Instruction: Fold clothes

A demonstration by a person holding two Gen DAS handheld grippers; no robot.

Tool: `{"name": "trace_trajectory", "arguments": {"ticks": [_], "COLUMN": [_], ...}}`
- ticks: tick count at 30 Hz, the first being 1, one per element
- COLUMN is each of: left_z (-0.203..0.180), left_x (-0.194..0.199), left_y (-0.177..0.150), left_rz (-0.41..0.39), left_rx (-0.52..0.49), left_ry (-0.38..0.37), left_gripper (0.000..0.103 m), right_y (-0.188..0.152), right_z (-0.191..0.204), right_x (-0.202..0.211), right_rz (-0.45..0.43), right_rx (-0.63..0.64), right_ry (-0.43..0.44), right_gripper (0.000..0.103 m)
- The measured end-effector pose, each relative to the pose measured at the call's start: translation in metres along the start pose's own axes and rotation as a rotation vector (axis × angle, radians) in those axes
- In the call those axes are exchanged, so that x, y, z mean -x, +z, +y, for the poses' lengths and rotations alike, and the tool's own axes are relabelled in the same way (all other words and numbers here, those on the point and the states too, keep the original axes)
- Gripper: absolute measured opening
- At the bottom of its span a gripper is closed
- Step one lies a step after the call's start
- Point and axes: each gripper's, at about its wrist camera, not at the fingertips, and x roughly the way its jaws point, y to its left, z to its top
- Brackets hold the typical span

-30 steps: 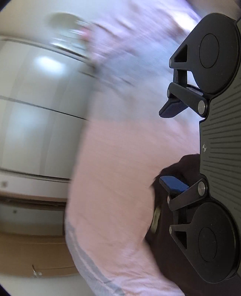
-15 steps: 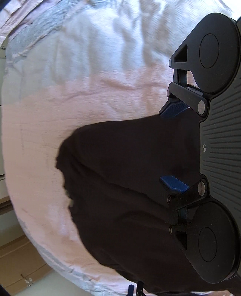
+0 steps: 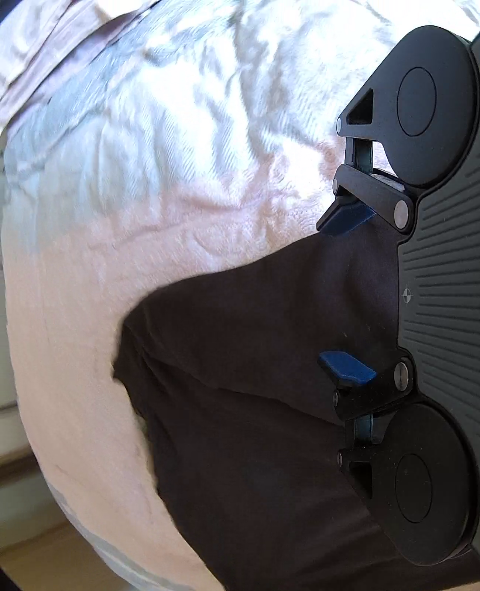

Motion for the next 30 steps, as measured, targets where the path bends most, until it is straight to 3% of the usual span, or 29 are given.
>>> {"name": "trace_trajectory", "arguments": {"ticks": [4, 7, 10, 14, 20, 24, 26, 27, 28, 29, 30], "left_z": [-0.002, 0.000, -0.016, -0.047, -0.097, -0.122, -0.133, -0.137, -0.139, -0.140, -0.139], "left_x": [0.001, 0.006, 0.004, -0.013, -0.077, -0.102, -0.103, -0.103, -0.101, -0.097, -0.091], "left_y": [0.012, 0.028, 0.050, 0.081, 0.113, 0.113, 0.106, 0.103, 0.102, 0.102, 0.102], "left_rz": [-0.029, -0.082, -0.142, -0.166, -0.093, -0.021, 0.000, 0.014, 0.022, 0.025, 0.013], "left_rx": [-0.003, 0.054, 0.047, 0.012, -0.025, -0.064, -0.111, -0.131, -0.147, -0.161, -0.178], "left_ry": [-0.026, -0.045, -0.068, -0.100, -0.187, -0.275, -0.252, -0.241, -0.239, -0.239, -0.234], "left_gripper": [0.030, 0.036, 0.044, 0.044, 0.044, 0.044, 0.042, 0.032, 0.007, 0.001, 0.001], "right_y": [0.002, 0.016, 0.046, 0.095, 0.159, 0.181, 0.179, 0.178, 0.177, 0.175, 0.175], "right_z": [0.009, 0.015, 0.012, 0.011, 0.028, 0.033, 0.032, 0.031, 0.029, 0.028, 0.025], "right_x": [0.003, 0.004, -0.005, -0.034, -0.091, -0.120, -0.129, -0.134, -0.138, -0.142, -0.137], "right_rz": [0.009, -0.010, -0.040, -0.076, -0.075, -0.050, -0.025, -0.013, 0.000, 0.012, 0.010], "right_rx": [-0.004, 0.060, 0.121, 0.192, 0.343, 0.390, 0.400, 0.404, 0.409, 0.413, 0.400], "right_ry": [-0.005, 0.007, 0.035, 0.102, 0.224, 0.283, 0.286, 0.286, 0.286, 0.286, 0.288], "right_gripper": [0.073, 0.073, 0.073, 0.073, 0.073, 0.073, 0.073, 0.072, 0.056, 0.045, 0.024]}}
